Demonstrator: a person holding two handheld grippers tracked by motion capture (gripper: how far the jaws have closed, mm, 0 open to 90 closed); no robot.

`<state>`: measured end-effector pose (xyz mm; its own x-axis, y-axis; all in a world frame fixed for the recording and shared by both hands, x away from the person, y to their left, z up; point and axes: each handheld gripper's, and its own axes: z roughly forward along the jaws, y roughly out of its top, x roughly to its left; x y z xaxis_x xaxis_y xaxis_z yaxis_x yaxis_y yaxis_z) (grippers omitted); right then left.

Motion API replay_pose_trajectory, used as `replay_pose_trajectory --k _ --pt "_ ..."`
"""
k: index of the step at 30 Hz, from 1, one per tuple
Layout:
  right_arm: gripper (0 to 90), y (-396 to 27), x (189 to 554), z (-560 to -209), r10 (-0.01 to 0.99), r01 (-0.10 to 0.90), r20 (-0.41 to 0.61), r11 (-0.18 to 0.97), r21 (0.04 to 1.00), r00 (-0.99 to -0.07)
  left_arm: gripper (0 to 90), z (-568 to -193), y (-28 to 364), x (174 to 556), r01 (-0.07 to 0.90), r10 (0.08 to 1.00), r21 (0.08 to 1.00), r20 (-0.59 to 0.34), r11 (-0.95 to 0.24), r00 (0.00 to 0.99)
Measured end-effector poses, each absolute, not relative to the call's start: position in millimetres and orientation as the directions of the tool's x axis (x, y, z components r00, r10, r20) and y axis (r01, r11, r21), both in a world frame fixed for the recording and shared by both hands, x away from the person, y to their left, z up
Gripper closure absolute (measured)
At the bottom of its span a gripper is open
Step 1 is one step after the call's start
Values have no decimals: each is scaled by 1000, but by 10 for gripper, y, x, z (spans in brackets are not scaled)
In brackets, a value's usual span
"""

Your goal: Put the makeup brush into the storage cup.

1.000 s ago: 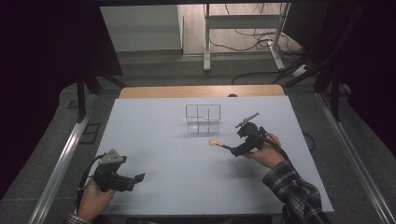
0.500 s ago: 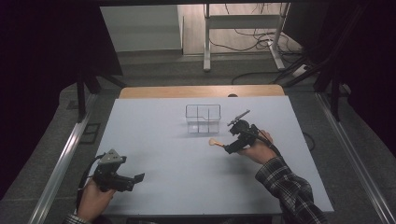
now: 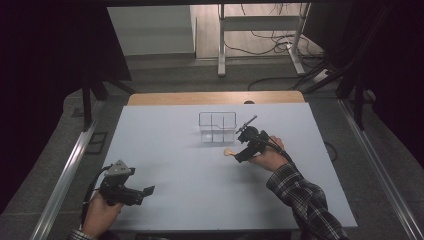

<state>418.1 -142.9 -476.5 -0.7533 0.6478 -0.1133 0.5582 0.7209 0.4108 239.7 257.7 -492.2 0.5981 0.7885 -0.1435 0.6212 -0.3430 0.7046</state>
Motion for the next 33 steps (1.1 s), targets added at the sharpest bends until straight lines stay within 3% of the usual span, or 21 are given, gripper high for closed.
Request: replay_pose_trajectory --k 26,33 --pt "213 -1458 4190 -5016 625 560 -87 745 362 -775 0 -4936 2574 2398 628 789 696 -144 -349 598" --pt "358 -1476 4205 -5027 609 561 -36 751 349 -792 0 -4938 2573 2398 629 788 694 -145 -350 598"
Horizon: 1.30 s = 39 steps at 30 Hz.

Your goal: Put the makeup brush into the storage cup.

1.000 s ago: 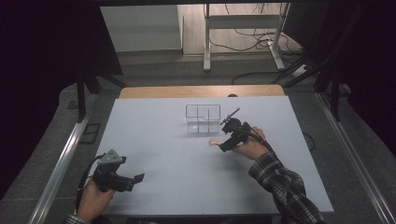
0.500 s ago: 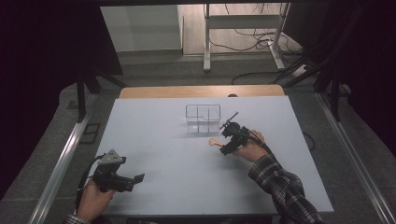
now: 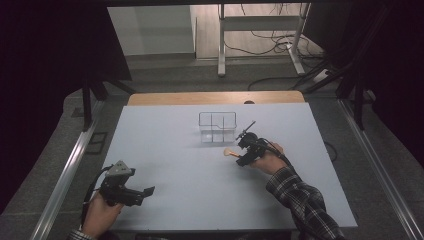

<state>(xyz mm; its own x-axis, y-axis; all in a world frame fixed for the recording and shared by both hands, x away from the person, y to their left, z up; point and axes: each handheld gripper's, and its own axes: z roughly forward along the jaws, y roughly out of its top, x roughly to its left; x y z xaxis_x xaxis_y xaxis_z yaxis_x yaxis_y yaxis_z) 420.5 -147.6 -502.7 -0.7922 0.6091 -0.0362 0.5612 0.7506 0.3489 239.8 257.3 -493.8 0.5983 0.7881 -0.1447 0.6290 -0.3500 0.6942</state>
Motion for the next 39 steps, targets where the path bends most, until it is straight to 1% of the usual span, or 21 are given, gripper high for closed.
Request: replay_pose_trajectory --k 1,2,3,4,5,6,7,8,9,15,20,23,25,26,36,39 --pt "379 -1475 4203 -5024 606 559 -33 752 348 -795 0 -4939 2572 2398 629 788 693 -145 -351 598" --pt "459 -1472 4199 -5013 595 551 -28 760 345 -803 0 -4941 2568 2396 630 787 691 -141 -356 600" --pt "510 -1470 4196 -5005 590 547 -27 764 342 -807 0 -4941 2568 2396 630 787 691 -141 -356 600" --pt "510 -1470 4196 -5005 590 547 -27 764 342 -807 0 -4940 2566 2395 629 787 690 -139 -358 601" --pt "647 -1464 4186 -4991 582 542 -22 770 335 -813 0 -4938 2564 2393 628 787 690 -138 -360 602" --pt "647 -1464 4186 -4991 582 542 -22 770 335 -813 0 -4938 2564 2393 628 787 690 -138 -360 602" --pt "811 -1459 4177 -4983 577 541 -17 775 327 -817 0 -4939 2565 2393 629 787 690 -139 -359 602" --pt "811 -1459 4177 -4983 577 541 -17 775 327 -817 0 -4939 2565 2393 629 787 690 -139 -359 602" --pt "834 -1458 4168 -4983 571 537 -10 778 327 -821 0 -4939 2567 2391 629 787 691 -140 -357 601" --pt "835 -1461 4167 -4981 570 536 -8 777 329 -821 0 -4938 2571 2386 626 779 697 -153 -351 608" --pt "836 -1492 4162 -4981 573 540 6 767 346 -819 0 -4940 2578 2386 611 776 708 -144 -353 615" --pt "836 -1505 4150 -4967 574 539 13 762 360 -819 0 -4942 2582 2387 613 774 710 -152 -347 614" --pt "836 -1512 4143 -4949 575 540 15 759 364 -818 0 -4957 2587 2395 630 769 703 -188 -329 612" --pt "836 -1512 4143 -4949 575 540 15 759 364 -818 0 -4957 2587 2395 630 769 703 -188 -329 612" --pt "836 -1579 4075 -4810 584 531 18 724 440 -811 0 -4947 2573 2389 611 769 711 -156 -349 621" --pt "835 -1606 4052 -4771 586 525 17 712 466 -810 0 -4936 2573 2384 610 775 716 -155 -339 613"
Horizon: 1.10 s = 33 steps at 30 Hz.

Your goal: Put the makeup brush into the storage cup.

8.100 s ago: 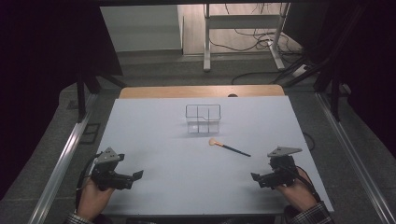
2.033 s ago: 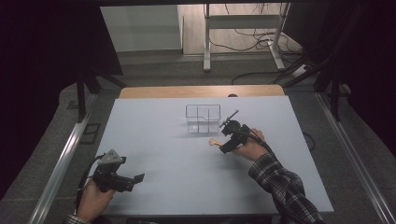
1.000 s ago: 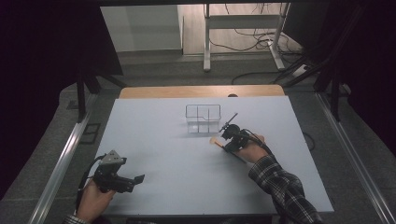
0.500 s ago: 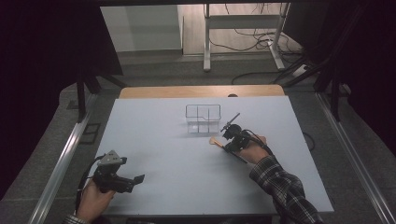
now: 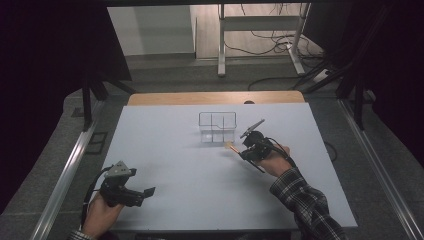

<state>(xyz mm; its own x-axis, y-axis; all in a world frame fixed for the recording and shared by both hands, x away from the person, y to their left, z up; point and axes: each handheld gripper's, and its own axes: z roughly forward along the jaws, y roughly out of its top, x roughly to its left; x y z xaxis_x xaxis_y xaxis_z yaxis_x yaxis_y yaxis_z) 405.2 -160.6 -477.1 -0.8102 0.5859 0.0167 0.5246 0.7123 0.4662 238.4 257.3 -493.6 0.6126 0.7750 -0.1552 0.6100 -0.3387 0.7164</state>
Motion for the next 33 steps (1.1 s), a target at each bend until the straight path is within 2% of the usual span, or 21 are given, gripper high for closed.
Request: replay_pose_trajectory --k 2,6,14,33 --pt "835 -1637 4026 -4734 586 513 8 702 494 -810 0 -4928 2580 2393 634 769 714 -214 -297 602" --pt "835 -1679 3983 -4674 591 503 9 677 538 -806 0 -4918 2579 2390 641 764 717 -243 -274 598" --pt "835 -1713 3915 -4608 595 488 8 651 581 -804 0 -4929 2567 2383 616 768 721 -186 -316 612" --pt "835 -1795 3676 -4463 609 447 14 566 693 -793 0 -4903 2544 2372 595 752 740 -188 -315 632"
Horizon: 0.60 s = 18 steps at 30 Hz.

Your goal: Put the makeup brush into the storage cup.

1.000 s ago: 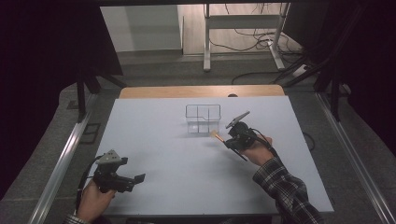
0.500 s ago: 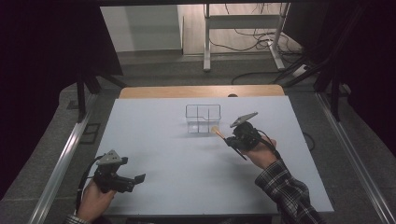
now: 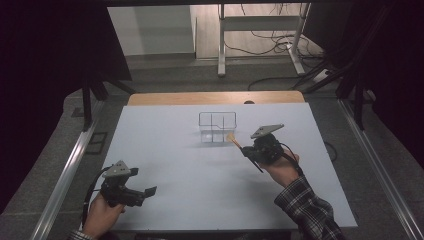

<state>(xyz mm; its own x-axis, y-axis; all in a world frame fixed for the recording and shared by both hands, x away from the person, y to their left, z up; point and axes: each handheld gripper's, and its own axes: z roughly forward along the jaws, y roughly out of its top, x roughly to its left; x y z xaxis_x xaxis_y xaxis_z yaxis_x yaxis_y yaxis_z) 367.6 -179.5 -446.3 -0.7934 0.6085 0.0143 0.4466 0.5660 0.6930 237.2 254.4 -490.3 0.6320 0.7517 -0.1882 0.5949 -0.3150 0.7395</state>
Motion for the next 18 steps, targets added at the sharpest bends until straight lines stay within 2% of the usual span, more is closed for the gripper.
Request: replay_pose_trajectory --k 8,18 --pt "835 -1823 3565 -4421 610 426 12 538 727 -793 0 -4896 2544 2374 597 749 740 -197 -309 632" --pt "835 -1870 3427 -4400 611 407 1 526 746 -791 0 -4899 2491 2393 636 773 696 -186 -332 607"
